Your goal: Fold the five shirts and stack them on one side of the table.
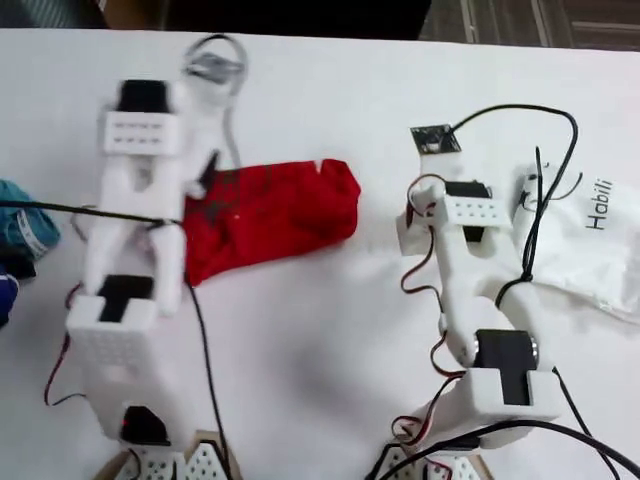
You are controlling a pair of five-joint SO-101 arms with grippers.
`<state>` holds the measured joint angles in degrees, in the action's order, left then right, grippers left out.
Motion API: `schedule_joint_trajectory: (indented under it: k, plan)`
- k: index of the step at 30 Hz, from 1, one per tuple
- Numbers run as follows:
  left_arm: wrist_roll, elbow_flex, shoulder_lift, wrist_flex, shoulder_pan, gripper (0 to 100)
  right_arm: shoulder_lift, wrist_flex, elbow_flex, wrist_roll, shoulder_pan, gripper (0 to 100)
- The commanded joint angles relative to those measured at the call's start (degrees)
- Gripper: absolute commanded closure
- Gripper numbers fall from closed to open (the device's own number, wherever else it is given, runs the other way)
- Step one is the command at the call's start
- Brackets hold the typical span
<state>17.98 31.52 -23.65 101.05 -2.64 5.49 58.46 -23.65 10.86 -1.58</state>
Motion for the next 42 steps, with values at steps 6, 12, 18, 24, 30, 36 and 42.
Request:
schedule_joint_trajectory:
  k: [6,12,18,24,30,36,42]
  plan:
    - [-0.53,0.04,3.96,-3.69,10.55,97,-3.65,-0.66,0.7,-0.44,0.57,72.8]
    - [-1.32,0.04,4.22,-7.74,13.45,97,-3.65,-0.66,0.7,-3.69,1.63,72.8]
    - [-2.55,-0.04,3.87,-15.21,16.26,97,-3.65,-0.66,0.79,-3.69,1.89,72.8]
    - [-2.64,-0.13,3.87,-19.87,20.57,97,-3.65,-0.66,0.79,-3.69,2.15,72.8]
    - [-4.84,-0.48,3.78,-24.26,20.75,97,-3.65,-0.66,0.79,-3.69,2.15,72.8]
    - [-4.92,0.04,0.35,-24.35,22.33,97,-3.65,-0.66,0.79,-3.69,2.15,72.8]
    - [-4.92,0.04,-2.64,-25.76,23.3,97,-3.65,-0.66,0.79,-3.69,2.15,72.8]
